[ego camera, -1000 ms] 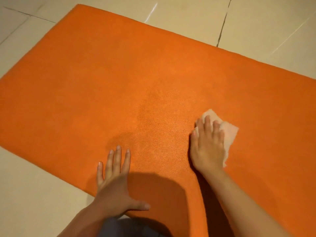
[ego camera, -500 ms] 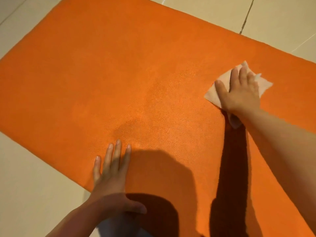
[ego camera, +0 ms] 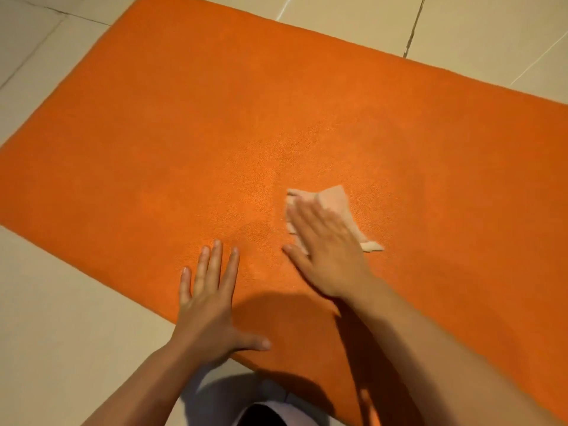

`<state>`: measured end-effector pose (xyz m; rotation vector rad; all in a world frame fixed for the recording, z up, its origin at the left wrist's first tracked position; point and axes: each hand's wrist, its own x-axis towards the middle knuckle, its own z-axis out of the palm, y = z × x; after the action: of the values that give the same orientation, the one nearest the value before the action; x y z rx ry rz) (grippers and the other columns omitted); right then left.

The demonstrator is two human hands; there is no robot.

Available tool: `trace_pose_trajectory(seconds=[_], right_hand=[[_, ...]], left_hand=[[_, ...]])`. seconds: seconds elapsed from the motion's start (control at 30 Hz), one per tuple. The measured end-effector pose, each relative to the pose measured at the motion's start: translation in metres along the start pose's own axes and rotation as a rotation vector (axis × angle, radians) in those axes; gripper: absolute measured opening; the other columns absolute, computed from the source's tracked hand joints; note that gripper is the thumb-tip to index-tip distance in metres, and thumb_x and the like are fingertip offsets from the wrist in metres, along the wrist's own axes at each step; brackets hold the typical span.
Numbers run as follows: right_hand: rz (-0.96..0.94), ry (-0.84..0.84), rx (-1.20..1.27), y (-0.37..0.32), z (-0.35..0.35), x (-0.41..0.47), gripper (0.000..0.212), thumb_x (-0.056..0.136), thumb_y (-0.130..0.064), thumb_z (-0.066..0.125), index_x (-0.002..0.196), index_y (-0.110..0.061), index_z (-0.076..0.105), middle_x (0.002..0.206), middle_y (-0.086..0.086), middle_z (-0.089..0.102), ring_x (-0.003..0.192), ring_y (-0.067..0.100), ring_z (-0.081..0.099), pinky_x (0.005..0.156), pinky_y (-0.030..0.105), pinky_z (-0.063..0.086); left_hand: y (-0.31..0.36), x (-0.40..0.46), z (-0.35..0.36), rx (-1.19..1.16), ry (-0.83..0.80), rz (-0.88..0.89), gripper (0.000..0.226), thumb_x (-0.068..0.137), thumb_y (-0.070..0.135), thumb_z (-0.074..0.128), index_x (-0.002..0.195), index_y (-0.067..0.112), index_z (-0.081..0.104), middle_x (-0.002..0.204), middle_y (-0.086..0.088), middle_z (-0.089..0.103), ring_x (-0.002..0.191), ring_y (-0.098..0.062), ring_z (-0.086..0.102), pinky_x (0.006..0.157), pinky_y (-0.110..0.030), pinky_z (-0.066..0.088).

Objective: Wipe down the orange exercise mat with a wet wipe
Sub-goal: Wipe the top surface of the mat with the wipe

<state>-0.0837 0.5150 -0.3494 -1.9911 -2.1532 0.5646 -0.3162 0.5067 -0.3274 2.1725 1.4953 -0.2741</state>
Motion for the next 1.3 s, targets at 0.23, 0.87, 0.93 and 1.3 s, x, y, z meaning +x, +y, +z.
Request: trace_pose_trajectory(seconds=[0.23, 0.87, 0.93, 1.3], right_hand=[[0.547, 0.028, -0.028, 0.078, -0.037, -0.057, 0.077, 0.094, -0.065, 0.005, 0.157, -0.021, 0.009, 0.165, 0.006, 0.001, 0.151, 0.029, -0.003, 0.121, 0.05, 0.004], [0.364, -0.011, -0.077, -0.045, 0.023, -0.077, 0.069, 0.091, -0.051, -0.012, 0.155, -0.024, -0.011, 0.162, 0.001, -0.016, 0.143, 0.019, -0.026, 0.118, 0.039, -0.012], [0.604, 0.086, -0.026, -0.014, 0.015, -0.113, 0.071, 0.093, -0.049, -0.006, 0.158, -0.021, 0.002, 0.165, 0.004, -0.007, 0.149, 0.023, -0.016, 0.12, 0.044, -0.004], [0.053, -0.205, 0.051, -0.167, 0.049, -0.077, 0.063, 0.098, -0.045, -0.005, 0.157, -0.025, 0.002, 0.164, 0.002, -0.01, 0.149, 0.026, -0.018, 0.114, 0.042, -0.022]], left_hand=[[-0.006, -0.077, 0.028, -0.199, 0.231, 0.033, 0.063, 0.087, 0.056, 0.047, 0.143, 0.027, 0.048, 0.155, 0.001, 0.037, 0.144, -0.015, 0.026, 0.116, -0.039, 0.025], [-0.014, -0.134, 0.019, -0.615, 0.487, -0.263, 0.026, 0.094, 0.004, 0.057, 0.113, 0.021, 0.064, 0.107, 0.016, 0.055, 0.1, 0.016, 0.052, 0.084, 0.001, 0.035], [-0.012, -0.135, 0.024, -0.614, 0.486, -0.249, 0.025, 0.094, 0.003, 0.057, 0.114, 0.017, 0.065, 0.108, 0.01, 0.057, 0.102, 0.013, 0.053, 0.083, 0.003, 0.034], [-0.017, -0.133, 0.014, -0.594, 0.525, -0.322, 0.025, 0.096, 0.006, 0.056, 0.119, 0.011, 0.065, 0.112, 0.003, 0.057, 0.085, 0.004, 0.049, 0.079, 0.0, 0.031]])
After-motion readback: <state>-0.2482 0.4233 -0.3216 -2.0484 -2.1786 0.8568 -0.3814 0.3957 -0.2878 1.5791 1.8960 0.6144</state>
